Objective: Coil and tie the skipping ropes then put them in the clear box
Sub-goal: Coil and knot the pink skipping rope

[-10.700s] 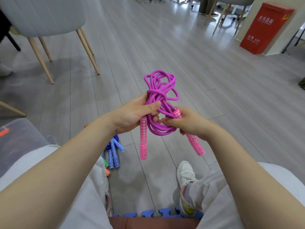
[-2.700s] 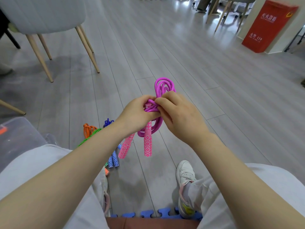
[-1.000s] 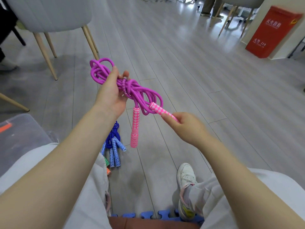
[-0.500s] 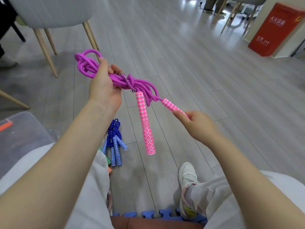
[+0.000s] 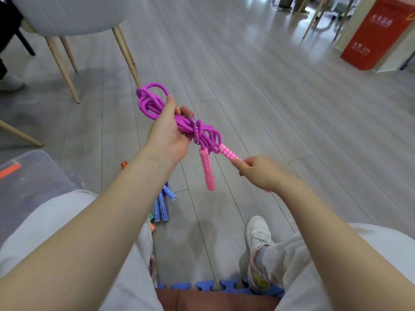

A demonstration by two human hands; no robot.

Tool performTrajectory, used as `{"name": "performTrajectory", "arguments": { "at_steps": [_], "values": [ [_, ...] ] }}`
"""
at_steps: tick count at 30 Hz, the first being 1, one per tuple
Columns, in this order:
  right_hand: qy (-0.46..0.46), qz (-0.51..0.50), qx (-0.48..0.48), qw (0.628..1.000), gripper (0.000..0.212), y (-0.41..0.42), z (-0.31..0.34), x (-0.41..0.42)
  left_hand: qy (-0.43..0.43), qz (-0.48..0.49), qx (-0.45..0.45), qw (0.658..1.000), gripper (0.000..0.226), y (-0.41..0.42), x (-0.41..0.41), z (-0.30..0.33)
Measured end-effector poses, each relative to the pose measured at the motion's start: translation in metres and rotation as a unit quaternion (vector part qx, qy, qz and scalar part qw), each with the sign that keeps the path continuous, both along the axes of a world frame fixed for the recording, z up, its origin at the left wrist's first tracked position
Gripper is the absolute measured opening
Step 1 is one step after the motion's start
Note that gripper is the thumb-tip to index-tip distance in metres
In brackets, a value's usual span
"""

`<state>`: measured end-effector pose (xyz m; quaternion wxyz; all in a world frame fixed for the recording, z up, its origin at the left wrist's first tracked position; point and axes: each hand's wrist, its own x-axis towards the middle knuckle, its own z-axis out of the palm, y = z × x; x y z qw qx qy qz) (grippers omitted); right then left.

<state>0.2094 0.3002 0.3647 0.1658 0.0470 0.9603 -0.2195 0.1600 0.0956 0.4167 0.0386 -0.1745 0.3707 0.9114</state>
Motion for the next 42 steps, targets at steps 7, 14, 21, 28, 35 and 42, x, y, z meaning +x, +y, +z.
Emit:
{"name": "performTrajectory", "arguments": {
  "at_steps": [7, 14, 21, 28, 35, 42],
  "values": [
    [0.183, 0.105, -0.203, 0.956, 0.058, -0.043, 0.017, 0.005, 0.021, -0.019, -0.034, 0.999, 0.040, 0.010, 0.006, -0.002],
    [0.249, 0.112, -0.156, 0.949, 0.067, -0.069, 0.002, -0.005, -0.020, -0.031, -0.032, 0.999, 0.026, 0.006, 0.007, 0.000],
    [0.146, 0.041, -0.216, 0.965, 0.035, -0.088, -0.023, -0.027, -0.043, -0.205, -0.291, 0.933, 0.005, -0.016, -0.026, -0.007],
    [0.070, 0.029, -0.196, 0.978, 0.030, -0.126, -0.079, -0.068, -0.044, -0.345, -0.441, 0.827, 0.002, -0.062, -0.067, -0.070],
    [0.008, 0.063, -0.149, 0.987, 0.028, -0.176, -0.149, -0.122, -0.070, -0.273, -0.442, 0.852, 0.014, -0.123, -0.107, -0.168],
    [-0.055, 0.141, -0.084, 0.985, 0.036, -0.226, -0.232, -0.158, -0.185, -0.206, -0.401, 0.874, 0.021, -0.173, -0.124, -0.269]
  ]
}}
